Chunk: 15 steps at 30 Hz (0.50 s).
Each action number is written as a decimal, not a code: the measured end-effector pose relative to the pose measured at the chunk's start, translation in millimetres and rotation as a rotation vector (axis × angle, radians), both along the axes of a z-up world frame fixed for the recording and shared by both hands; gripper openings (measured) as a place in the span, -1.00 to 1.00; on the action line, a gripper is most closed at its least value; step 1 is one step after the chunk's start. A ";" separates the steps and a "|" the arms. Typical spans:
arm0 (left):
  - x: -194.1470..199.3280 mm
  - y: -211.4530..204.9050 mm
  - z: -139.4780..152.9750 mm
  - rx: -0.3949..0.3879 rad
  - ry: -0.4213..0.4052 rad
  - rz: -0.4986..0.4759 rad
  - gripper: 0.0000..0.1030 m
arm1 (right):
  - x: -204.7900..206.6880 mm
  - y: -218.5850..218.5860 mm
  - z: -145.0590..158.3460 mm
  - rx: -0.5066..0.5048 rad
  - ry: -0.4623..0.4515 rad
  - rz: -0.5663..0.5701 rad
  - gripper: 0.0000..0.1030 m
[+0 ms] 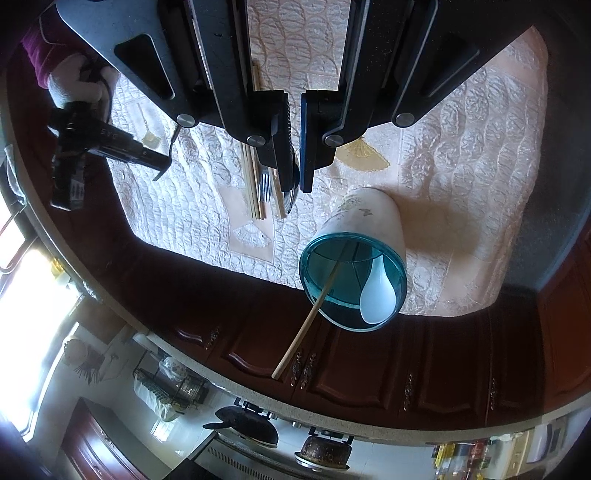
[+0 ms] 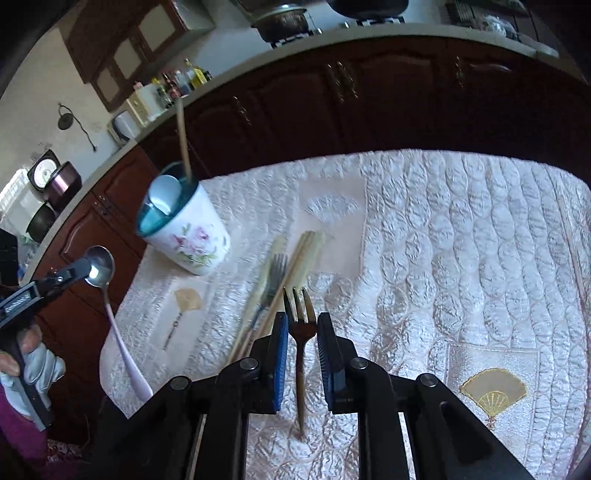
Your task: Organize utensils
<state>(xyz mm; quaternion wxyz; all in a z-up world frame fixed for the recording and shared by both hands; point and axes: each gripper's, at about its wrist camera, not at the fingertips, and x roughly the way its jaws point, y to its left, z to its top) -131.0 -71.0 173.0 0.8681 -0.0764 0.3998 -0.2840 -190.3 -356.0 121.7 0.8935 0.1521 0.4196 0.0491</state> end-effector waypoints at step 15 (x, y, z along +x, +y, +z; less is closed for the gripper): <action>-2.7 0.9 2.2 -0.012 0.003 -0.001 -0.96 | 42.3 20.0 -55.2 -0.003 0.152 0.042 -0.52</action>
